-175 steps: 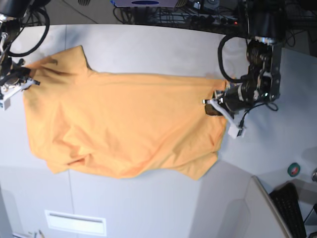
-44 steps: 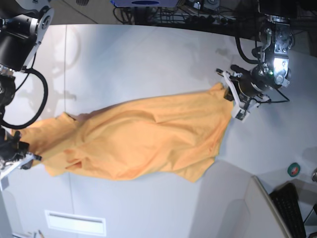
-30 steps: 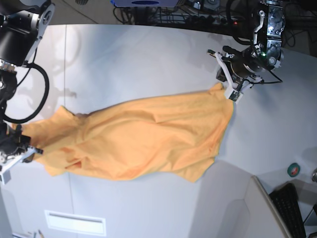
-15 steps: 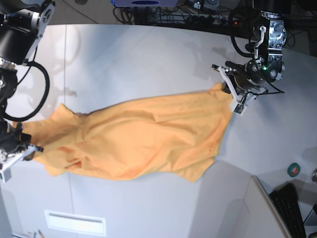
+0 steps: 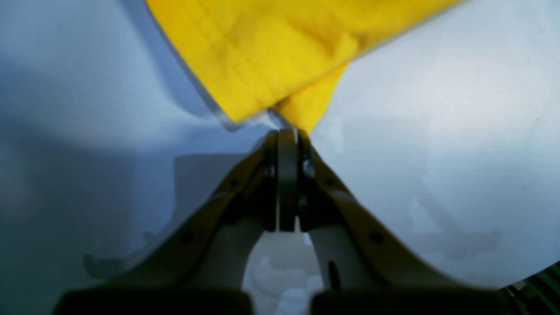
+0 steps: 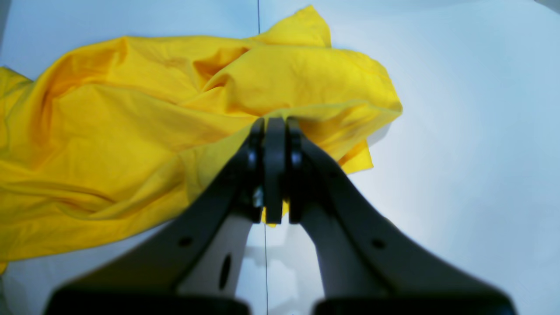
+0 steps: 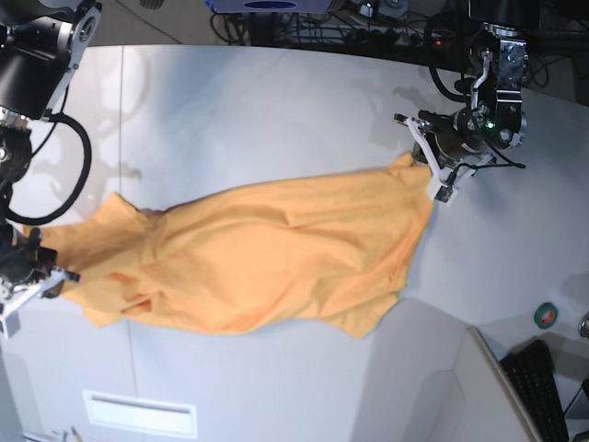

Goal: Layout the t-shirt on the table in an organized manner, then fold the t-shirt properly
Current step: 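Lift the held shirt edge with the left gripper, pulling it away from the right gripper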

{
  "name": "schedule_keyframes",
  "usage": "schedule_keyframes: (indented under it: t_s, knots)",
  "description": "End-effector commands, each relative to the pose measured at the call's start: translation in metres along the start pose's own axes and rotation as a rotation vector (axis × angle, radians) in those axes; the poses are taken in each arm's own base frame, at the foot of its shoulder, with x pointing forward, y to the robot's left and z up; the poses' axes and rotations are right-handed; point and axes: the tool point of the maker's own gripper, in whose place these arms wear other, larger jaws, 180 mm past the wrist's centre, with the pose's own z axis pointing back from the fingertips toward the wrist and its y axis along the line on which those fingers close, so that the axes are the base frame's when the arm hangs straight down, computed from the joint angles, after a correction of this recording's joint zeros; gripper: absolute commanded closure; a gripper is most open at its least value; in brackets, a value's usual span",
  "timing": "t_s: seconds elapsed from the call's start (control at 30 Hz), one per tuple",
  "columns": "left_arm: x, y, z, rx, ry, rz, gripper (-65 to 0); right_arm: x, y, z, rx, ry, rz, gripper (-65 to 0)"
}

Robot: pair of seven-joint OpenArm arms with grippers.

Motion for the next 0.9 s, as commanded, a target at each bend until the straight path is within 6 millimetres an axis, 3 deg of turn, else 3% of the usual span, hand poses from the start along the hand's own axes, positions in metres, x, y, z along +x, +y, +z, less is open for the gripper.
schedule_keyframes:
  t_s: [0.0,0.13,0.33,0.4,0.6,0.87]
  knots:
    - [0.016,0.005,0.003,0.006,-0.041,-0.014,0.0,0.021,-0.002,0.005,-0.001,-0.063,0.006,0.0]
    - [0.014,-0.007,-0.005,-0.025,-0.016,-0.041,0.0,0.021,-0.002,0.005,-0.001,-0.063,0.006,0.0]
    - [0.036,-0.012,0.006,-0.014,-0.074,-0.096,0.0,0.02,-0.002,0.005,-0.003,-0.059,0.005,0.0]
    - [0.034,-0.004,0.007,0.034,-0.049,-0.155,0.0,0.02,-0.002,0.005,-0.003,-0.058,0.005,0.0]
    - [0.03,-0.02,-0.003,0.072,0.04,-0.447,0.0,0.02,-0.002,0.005,-0.003,-0.059,0.005,0.0]
    - [0.044,-0.021,-0.006,0.095,0.031,-0.508,0.0,0.02,-0.004,0.006,-0.005,-0.059,0.001,0.0]
